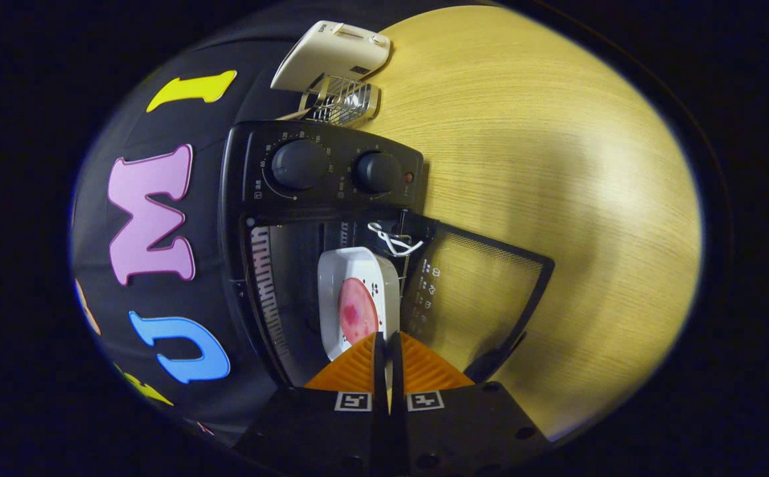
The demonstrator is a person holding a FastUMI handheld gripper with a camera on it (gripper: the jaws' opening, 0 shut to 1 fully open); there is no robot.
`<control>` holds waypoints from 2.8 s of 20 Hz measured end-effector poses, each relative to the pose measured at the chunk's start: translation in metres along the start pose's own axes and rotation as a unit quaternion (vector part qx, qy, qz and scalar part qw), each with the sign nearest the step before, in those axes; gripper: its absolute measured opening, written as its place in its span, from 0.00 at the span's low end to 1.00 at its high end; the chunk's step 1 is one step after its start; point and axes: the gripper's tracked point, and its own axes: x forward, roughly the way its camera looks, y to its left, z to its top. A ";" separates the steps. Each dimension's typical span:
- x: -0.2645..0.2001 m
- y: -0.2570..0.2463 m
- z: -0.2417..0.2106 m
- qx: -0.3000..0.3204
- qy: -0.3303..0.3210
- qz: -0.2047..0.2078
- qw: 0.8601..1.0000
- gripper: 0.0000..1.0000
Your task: Open the toaster oven, put the food inside, and close the toaster oven door.
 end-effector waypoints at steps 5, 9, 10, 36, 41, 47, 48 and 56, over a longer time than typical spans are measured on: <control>0.040 0.023 -0.010 0.036 -0.037 0.000 0.999 0.05; 0.065 0.033 -0.027 0.078 -0.044 -0.009 0.996 0.05; 0.070 0.036 -0.027 0.080 -0.055 -0.010 0.995 0.05; -0.090 -0.010 -0.033 -0.509 0.036 0.005 0.860 0.97; -0.087 -0.062 -0.056 -0.659 0.040 -0.038 0.750 0.98; -0.051 -0.121 -0.070 -0.670 0.069 -0.095 0.733 0.99; -0.045 -0.126 -0.069 -0.671 0.067 -0.103 0.731 0.99; -0.002 -0.133 -0.057 -0.662 0.026 -0.136 0.737 0.99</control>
